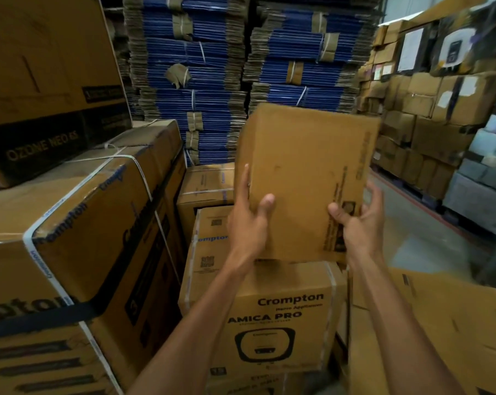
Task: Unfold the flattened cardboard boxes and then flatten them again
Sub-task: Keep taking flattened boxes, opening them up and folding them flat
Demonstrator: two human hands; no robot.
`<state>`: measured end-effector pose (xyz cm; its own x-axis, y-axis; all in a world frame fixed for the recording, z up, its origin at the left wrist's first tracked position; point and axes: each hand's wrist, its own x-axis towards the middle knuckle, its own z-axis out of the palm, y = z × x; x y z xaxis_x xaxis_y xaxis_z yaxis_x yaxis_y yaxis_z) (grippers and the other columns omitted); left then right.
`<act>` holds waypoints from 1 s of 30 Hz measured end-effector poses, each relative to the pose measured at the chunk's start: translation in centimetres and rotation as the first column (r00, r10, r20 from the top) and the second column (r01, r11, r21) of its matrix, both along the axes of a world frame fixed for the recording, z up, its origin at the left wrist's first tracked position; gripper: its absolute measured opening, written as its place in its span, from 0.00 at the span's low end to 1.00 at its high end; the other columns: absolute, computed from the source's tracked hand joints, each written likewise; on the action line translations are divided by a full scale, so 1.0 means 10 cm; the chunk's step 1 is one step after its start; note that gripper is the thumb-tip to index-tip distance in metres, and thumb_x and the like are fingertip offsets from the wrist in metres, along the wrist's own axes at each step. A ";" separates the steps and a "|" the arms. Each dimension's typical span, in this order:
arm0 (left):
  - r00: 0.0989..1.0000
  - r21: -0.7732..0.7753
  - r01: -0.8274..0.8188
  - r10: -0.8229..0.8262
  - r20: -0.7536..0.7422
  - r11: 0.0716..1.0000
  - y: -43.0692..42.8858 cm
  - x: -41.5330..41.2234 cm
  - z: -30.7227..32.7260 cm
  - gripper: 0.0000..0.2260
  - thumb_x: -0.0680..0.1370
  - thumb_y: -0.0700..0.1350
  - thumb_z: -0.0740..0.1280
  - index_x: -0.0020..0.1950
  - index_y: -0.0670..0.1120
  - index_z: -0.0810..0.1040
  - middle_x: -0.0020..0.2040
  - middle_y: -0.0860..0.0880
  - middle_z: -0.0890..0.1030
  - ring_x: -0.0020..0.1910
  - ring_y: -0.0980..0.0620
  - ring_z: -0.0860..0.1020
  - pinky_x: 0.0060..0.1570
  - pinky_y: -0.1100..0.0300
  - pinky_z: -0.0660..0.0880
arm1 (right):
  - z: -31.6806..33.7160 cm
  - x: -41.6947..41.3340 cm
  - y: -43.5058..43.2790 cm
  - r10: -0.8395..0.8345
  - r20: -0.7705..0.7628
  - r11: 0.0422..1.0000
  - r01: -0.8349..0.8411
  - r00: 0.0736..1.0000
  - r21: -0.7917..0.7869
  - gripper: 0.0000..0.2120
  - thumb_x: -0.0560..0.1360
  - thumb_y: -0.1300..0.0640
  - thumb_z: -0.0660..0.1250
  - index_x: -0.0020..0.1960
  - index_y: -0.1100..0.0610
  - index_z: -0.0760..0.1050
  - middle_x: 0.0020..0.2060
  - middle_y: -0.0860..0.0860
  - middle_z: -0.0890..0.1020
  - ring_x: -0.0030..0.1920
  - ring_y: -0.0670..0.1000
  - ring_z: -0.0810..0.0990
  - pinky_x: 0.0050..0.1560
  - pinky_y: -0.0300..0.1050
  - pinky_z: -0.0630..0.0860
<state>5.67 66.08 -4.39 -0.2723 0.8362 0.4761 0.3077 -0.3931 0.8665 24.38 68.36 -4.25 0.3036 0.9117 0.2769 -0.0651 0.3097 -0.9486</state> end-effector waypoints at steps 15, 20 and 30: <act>0.451 -0.389 0.264 0.243 0.859 0.883 -0.24 0.59 -1.03 0.34 0.81 0.32 0.65 0.81 0.51 0.52 0.72 0.46 0.72 0.70 0.46 0.73 0.73 0.47 0.68 | 0.31 -0.63 0.15 -0.072 0.965 0.941 -0.304 0.253 0.150 0.35 0.75 0.60 0.72 0.76 0.41 0.64 0.76 0.43 0.67 0.76 0.48 0.64 0.76 0.49 0.50; 0.536 -0.606 0.407 0.358 0.764 0.683 -0.24 0.41 -1.31 0.09 0.82 0.36 0.66 0.62 0.38 0.74 0.45 0.45 0.80 0.43 0.51 0.78 0.47 0.59 0.79 | -0.18 -0.68 0.07 -0.122 0.963 0.935 -0.298 0.239 0.192 0.36 0.71 0.63 0.76 0.75 0.47 0.69 0.74 0.47 0.72 0.75 0.48 0.67 0.77 0.51 0.53; 0.990 -0.505 0.139 -0.133 0.048 0.852 -0.47 -0.15 -0.80 0.06 0.80 0.39 0.70 0.46 0.45 0.85 0.43 0.51 0.87 0.47 0.53 0.85 0.52 0.57 0.82 | -0.60 -0.49 -0.07 -0.136 0.973 0.918 -0.346 0.184 0.194 0.35 0.69 0.60 0.77 0.74 0.53 0.71 0.74 0.49 0.73 0.76 0.52 0.67 0.75 0.52 0.57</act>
<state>4.12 61.39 -12.39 -0.1413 0.9897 -0.0245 0.2728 0.0627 0.9600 19.50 67.68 -10.20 -0.5144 0.6925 0.5057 0.7535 0.6466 -0.1190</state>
